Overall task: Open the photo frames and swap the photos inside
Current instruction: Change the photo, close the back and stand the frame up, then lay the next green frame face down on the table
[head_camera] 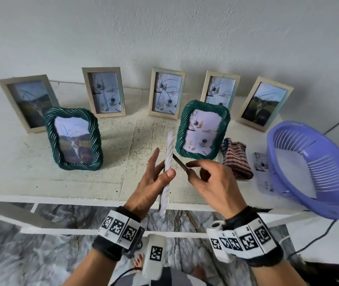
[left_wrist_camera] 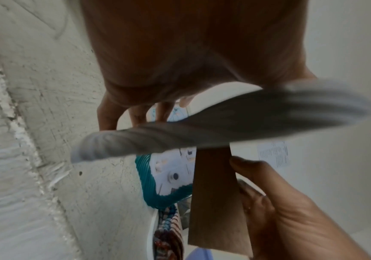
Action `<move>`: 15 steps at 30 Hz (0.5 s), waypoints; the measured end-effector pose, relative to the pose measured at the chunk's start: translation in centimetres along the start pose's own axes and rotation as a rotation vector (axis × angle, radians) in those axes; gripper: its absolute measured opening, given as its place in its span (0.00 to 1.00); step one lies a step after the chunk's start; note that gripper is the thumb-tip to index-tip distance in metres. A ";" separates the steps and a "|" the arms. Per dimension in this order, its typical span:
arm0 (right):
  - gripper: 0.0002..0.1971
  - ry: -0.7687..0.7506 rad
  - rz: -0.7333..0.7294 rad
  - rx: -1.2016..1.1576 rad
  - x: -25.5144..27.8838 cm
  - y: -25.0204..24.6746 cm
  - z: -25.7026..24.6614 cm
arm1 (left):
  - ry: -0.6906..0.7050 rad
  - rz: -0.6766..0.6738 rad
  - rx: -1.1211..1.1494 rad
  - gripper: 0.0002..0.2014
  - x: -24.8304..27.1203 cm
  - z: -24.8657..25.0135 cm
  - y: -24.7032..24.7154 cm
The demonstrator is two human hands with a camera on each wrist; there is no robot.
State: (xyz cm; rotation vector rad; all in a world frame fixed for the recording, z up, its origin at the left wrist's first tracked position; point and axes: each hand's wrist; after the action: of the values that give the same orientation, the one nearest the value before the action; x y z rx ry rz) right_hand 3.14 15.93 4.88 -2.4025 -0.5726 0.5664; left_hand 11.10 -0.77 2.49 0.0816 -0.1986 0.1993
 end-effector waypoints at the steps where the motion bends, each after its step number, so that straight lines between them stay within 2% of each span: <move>1: 0.12 -0.005 0.011 0.093 -0.1 -0.1 0.1 | -0.002 -0.001 -0.017 0.66 0.1 0.1 0.0; 3: 0.11 0.022 0.010 0.172 -0.3 0.0 -0.3 | 0.010 0.006 -0.044 0.66 0.1 0.2 0.2; 5: 0.07 0.093 -0.016 0.049 -0.4 0.3 -1.0 | 0.040 0.021 -0.076 0.65 0.1 0.4 0.4; 8: 0.10 0.265 -0.034 -0.296 -0.8 0.3 -2.4 | 0.156 0.077 -0.254 0.65 0.1 0.7 0.7; 12: 0.27 0.708 -0.185 -1.048 -2.2 1.1 -4.0 | 0.302 0.286 -0.741 0.67 0.2 -0.3 -0.2; 13: 0.31 0.755 -0.201 -1.169 -2.7 1.3 -4.2 | 0.329 0.327 -0.800 0.67 0.2 -0.6 -0.7; 15: 0.36 0.760 -0.208 -1.314 -4.0 1.8 -4.5 | 0.389 0.376 -0.754 0.64 0.3 -1.0 -1.7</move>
State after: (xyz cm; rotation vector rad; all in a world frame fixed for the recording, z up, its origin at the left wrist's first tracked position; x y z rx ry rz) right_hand 2.60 10.53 8.05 -3.2662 -0.9793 -1.1612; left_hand 11.92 -2.23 1.51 -0.7452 0.1110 0.4960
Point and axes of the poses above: each hand's wrist, its own x-axis away from the middle knuckle, its own y-axis out of the palm, z = x × y, and after that the axes turned 4 degrees about -x, right-handed
